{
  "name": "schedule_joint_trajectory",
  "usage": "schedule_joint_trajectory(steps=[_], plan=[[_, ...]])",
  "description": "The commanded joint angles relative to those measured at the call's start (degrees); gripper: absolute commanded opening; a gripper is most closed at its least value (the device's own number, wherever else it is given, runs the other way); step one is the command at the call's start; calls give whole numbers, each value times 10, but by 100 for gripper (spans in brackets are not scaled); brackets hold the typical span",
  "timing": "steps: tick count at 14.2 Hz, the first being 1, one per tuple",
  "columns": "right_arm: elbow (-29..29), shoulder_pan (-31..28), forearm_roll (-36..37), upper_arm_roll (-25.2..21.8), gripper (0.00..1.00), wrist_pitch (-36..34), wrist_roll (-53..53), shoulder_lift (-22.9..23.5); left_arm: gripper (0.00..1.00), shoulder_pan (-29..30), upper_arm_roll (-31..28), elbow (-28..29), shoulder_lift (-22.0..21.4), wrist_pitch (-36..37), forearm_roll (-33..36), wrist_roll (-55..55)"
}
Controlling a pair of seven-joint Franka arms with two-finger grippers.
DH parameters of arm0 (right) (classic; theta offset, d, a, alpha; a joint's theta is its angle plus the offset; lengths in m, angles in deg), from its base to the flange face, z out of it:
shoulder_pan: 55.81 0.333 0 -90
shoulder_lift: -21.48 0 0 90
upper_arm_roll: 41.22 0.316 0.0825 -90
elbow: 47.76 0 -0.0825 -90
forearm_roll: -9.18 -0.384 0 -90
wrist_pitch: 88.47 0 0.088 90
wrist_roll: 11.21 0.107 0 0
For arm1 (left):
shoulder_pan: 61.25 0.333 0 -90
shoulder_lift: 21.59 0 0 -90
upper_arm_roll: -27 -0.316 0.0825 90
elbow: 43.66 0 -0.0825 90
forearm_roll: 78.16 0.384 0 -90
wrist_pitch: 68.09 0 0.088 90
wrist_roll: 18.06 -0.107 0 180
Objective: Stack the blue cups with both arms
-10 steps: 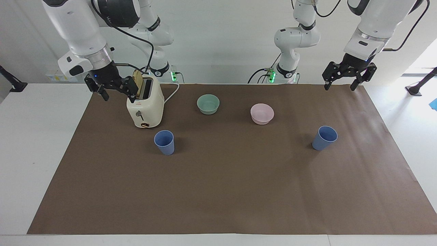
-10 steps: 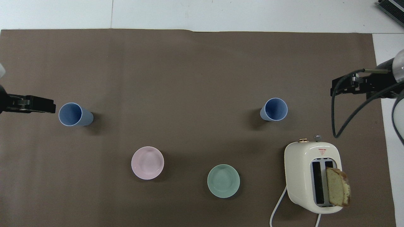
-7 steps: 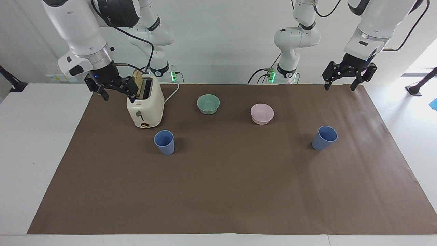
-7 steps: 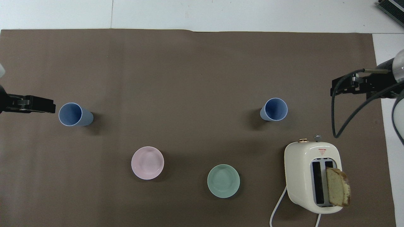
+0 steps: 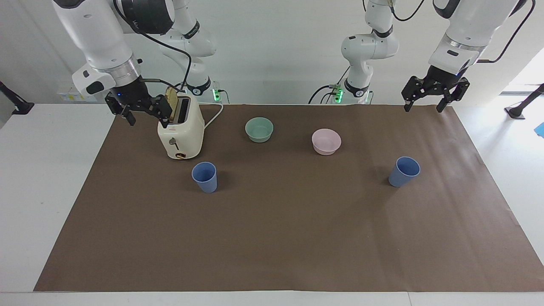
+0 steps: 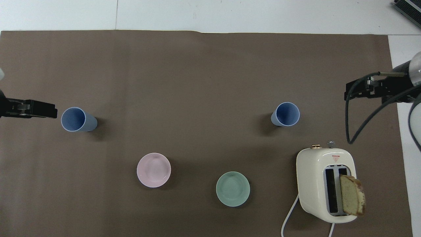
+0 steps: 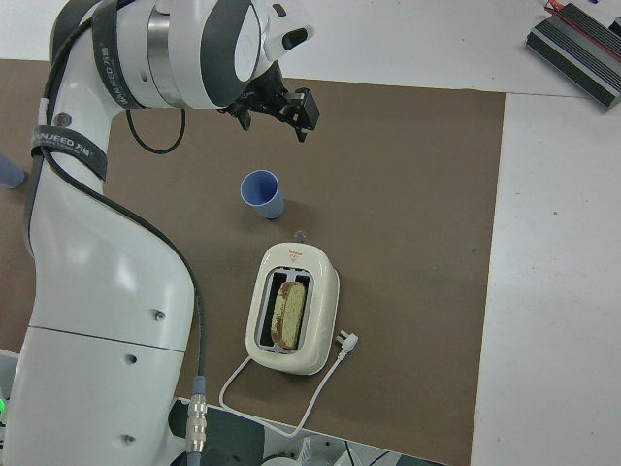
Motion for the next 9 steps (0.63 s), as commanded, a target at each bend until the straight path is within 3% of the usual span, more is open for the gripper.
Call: schedule_joint_trajectory(steps=[1, 5, 9], plan=[[14, -9, 2, 6, 100, 8, -13, -12, 100, -2, -3, 11, -11, -4, 7, 0], [14, -9, 2, 6, 100, 8, -13, -12, 100, 0, -11, 13, -12, -8, 7, -3], [14, -9, 2, 6, 100, 8, -13, -12, 100, 42, -12, 20, -5, -17, 5, -5]])
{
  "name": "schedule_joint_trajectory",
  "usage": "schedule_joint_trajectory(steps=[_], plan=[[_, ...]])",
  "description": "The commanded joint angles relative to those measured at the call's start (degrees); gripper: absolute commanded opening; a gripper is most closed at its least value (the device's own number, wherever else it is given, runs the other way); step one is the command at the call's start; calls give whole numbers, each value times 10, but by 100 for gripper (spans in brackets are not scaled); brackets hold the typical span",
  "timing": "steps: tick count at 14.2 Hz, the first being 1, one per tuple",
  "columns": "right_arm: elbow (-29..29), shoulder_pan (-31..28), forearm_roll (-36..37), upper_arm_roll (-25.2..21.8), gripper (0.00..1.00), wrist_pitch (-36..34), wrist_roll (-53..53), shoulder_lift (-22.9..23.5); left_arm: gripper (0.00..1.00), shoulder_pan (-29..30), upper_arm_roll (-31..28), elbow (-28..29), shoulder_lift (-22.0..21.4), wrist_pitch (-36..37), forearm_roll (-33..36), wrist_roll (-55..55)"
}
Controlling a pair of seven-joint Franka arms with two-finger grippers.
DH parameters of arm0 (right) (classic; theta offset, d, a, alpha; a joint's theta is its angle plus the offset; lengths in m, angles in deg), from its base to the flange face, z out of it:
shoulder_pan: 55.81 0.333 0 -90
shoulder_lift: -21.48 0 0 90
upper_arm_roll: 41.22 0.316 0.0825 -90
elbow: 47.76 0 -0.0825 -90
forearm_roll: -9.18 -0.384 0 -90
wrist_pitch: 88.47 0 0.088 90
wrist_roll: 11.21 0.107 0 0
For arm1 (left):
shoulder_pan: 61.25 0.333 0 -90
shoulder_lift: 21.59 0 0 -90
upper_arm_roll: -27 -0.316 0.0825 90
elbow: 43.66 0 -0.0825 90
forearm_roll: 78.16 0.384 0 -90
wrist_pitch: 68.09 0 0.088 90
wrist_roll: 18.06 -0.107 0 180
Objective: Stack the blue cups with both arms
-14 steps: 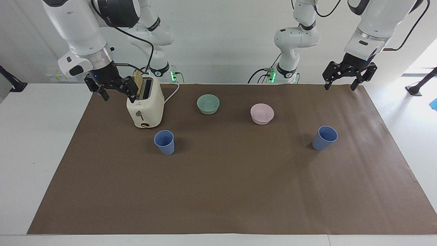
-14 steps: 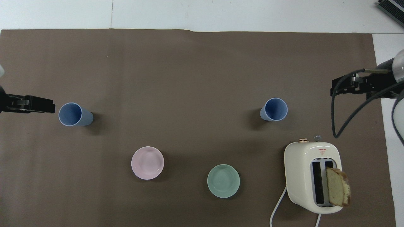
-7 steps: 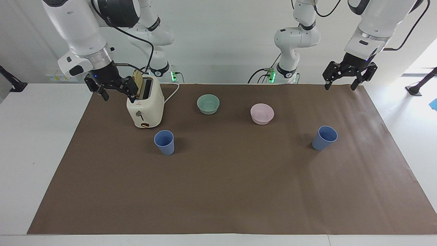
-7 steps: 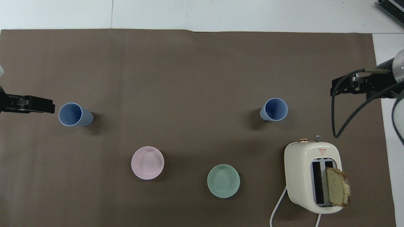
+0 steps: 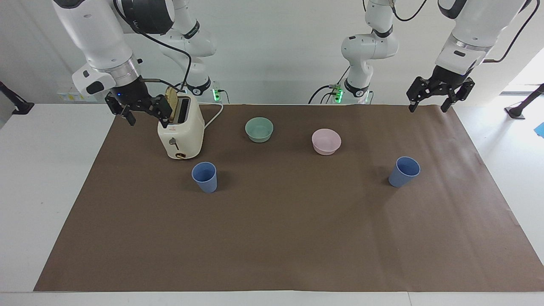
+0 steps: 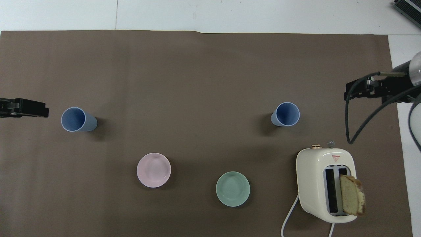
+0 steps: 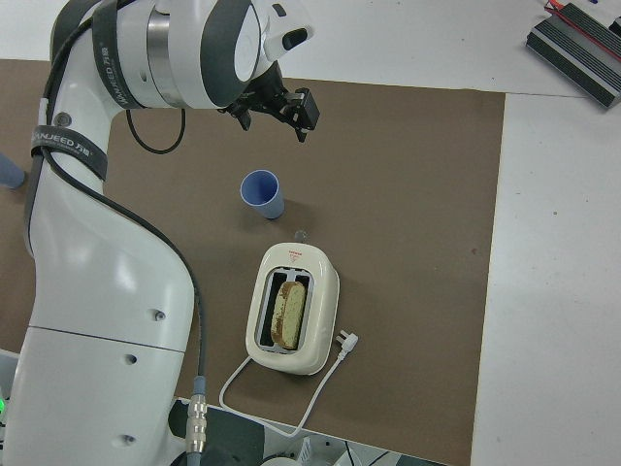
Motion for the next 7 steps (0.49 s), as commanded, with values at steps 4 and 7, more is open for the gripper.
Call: schedule_joint_trajectory(steps=[4, 7], plan=[[14, -9, 2, 6, 100, 8, -13, -12, 100, 67, 1, 101, 18, -138, 5, -20], [14, -9, 2, 6, 100, 8, -13, -12, 100, 77, 1, 150, 31, -188, 5, -13]])
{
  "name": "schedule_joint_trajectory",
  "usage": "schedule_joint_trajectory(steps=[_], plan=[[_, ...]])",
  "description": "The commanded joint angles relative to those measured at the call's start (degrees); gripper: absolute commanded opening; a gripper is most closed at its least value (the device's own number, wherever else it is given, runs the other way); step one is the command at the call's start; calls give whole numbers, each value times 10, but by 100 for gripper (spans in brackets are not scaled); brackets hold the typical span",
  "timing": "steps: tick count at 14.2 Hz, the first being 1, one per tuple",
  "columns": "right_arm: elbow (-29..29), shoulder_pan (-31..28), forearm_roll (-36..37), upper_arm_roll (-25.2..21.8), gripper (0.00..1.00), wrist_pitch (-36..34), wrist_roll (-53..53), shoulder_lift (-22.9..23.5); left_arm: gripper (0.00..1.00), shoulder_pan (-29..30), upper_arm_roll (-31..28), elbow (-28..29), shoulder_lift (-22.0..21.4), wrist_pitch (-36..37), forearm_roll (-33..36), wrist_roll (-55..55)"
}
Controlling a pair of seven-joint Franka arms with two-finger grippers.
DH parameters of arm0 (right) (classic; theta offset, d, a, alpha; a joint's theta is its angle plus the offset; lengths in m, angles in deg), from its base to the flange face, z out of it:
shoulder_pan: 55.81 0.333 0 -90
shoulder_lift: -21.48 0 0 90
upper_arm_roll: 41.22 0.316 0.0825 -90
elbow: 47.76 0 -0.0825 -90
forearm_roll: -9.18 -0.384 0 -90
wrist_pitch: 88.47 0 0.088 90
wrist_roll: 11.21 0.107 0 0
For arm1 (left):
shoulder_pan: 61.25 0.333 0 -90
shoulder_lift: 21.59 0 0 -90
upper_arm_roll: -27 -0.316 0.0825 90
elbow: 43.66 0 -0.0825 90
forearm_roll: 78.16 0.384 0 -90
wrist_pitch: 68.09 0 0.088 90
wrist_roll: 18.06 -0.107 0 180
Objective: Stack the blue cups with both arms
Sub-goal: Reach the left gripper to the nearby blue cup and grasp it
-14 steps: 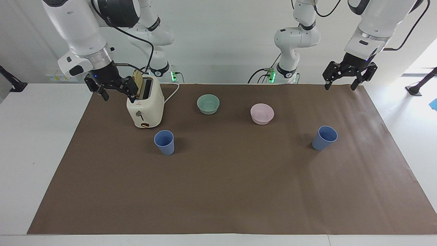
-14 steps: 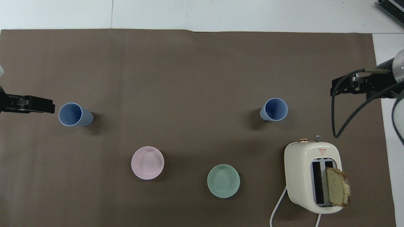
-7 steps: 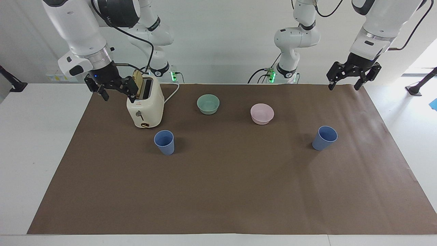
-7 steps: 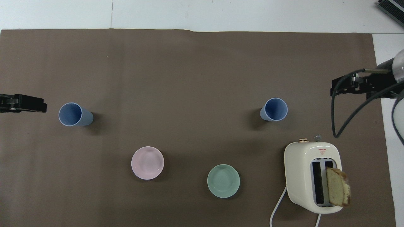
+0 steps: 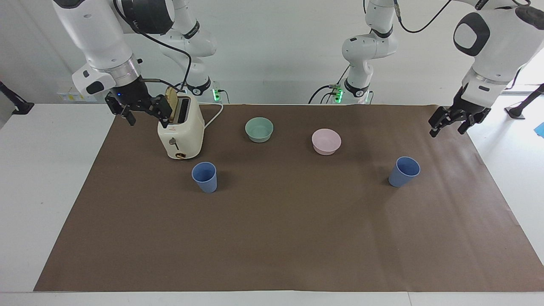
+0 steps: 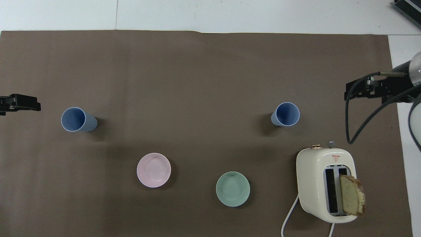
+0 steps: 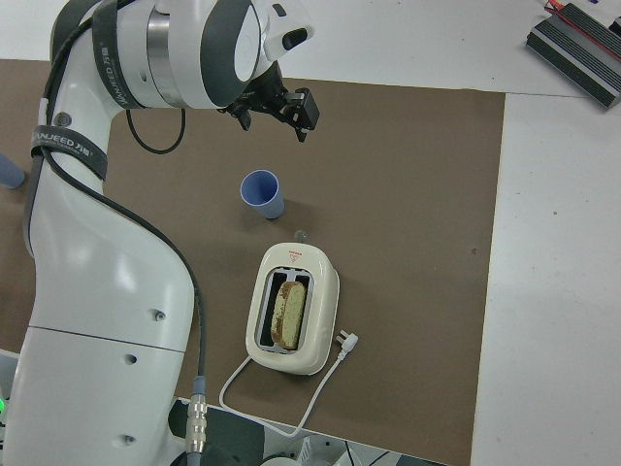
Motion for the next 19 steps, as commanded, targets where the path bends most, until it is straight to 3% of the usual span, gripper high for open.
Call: schedule_joint_trajectory(steps=[1, 7, 14, 15, 17, 18, 19], plan=[[14, -9, 2, 6, 100, 8, -13, -12, 100, 10, 5, 51, 3, -49, 2, 2], [14, -9, 2, 6, 100, 8, -13, -12, 100, 20, 5, 149, 43, -177, -10, 8], [14, -9, 2, 6, 100, 8, -13, -12, 100, 13, 5, 160, 71, -196, -31, 14], [14, -9, 2, 6, 100, 8, -13, -12, 80, 12, 5, 160, 71, -197, -31, 14], [14, -9, 2, 6, 100, 8, -12, -12, 24, 9, 5, 160, 72, -198, -31, 12], [14, -9, 2, 6, 100, 8, -13, -12, 0, 10, 5, 159, 72, -198, -31, 7], [14, -9, 2, 6, 100, 8, -13, -12, 0, 10, 5, 156, 75, -196, -31, 5]])
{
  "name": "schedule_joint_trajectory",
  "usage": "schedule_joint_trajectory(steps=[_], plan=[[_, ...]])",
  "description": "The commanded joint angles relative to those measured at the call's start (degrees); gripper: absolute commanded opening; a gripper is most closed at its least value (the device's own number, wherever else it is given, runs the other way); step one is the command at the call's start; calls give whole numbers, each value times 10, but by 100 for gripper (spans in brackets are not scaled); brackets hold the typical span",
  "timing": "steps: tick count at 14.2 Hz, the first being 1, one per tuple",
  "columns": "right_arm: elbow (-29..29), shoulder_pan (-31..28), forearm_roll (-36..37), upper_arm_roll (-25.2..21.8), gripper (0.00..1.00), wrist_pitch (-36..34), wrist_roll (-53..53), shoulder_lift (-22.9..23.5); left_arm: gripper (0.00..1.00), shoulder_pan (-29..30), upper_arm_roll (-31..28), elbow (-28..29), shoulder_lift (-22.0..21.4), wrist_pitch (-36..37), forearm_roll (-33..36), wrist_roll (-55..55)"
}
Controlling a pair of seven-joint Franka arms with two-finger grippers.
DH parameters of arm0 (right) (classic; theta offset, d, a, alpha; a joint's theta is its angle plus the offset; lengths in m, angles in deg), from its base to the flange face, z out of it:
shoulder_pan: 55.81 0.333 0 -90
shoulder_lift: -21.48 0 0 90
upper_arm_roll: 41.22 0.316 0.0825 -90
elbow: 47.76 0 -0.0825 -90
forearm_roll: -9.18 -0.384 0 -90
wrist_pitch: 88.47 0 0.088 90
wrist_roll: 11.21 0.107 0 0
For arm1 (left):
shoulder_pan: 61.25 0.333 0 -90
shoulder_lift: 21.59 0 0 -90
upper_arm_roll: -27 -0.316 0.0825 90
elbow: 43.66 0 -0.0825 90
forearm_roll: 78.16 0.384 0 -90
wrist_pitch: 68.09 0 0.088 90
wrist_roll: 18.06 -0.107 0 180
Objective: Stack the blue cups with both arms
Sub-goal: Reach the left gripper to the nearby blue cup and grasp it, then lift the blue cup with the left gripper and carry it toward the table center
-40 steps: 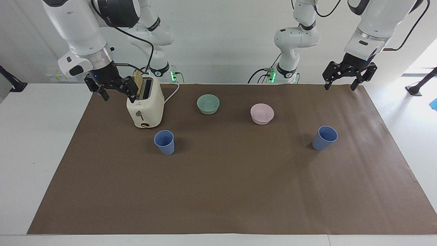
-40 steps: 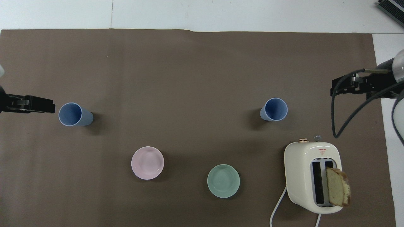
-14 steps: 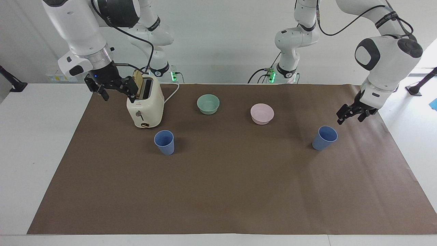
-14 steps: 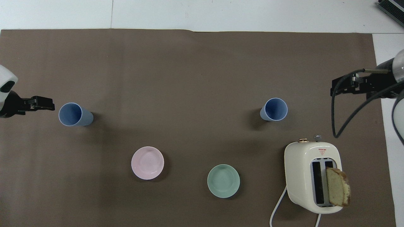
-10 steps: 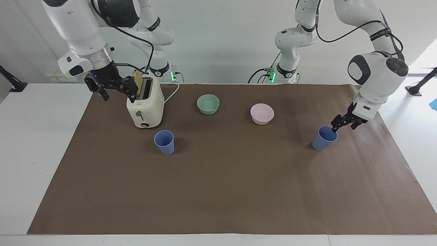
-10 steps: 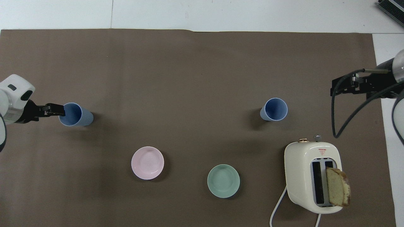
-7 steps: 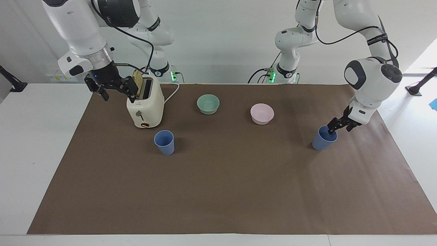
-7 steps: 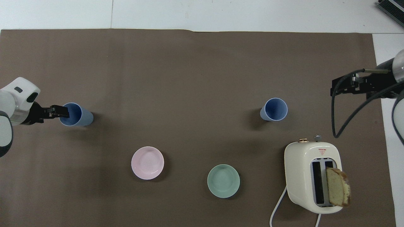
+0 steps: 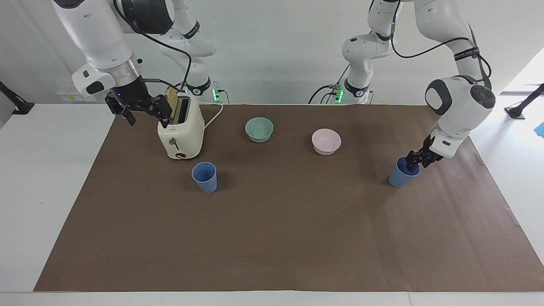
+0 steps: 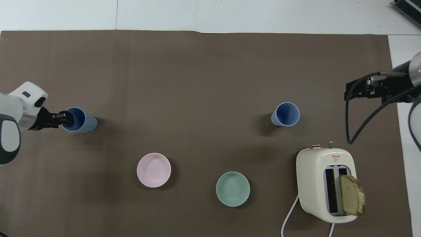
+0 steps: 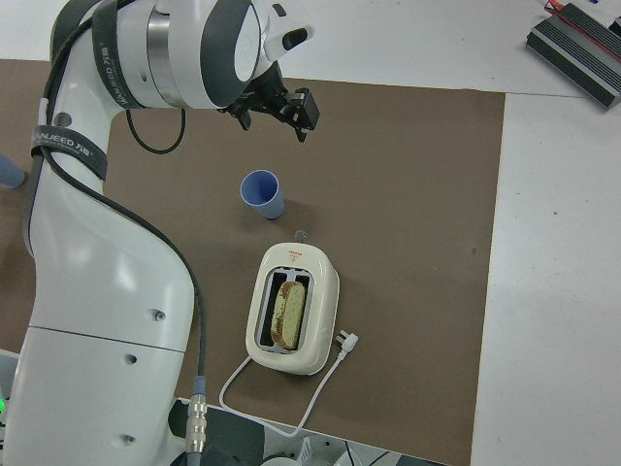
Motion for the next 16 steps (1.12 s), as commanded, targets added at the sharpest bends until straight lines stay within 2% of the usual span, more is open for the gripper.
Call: schedule_joint_trajectory(steps=[1, 4, 8, 11, 16], plan=[[14, -9, 2, 6, 100, 8, -12, -12, 0, -4, -3, 3, -1, -11, -7, -6], [14, -9, 2, 6, 100, 8, -13, -12, 0, -1, -3, -36, 10, 16, -7, -7], [14, -9, 2, 6, 100, 8, -13, -12, 0, -4, -2, -141, 10, 100, -8, -5], [14, -9, 2, 6, 100, 8, -13, -12, 0, -7, 5, -195, 15, 123, -37, 14], [14, -9, 2, 6, 100, 8, -13, -12, 0, -125, 7, -204, 21, 106, -9, 182]])
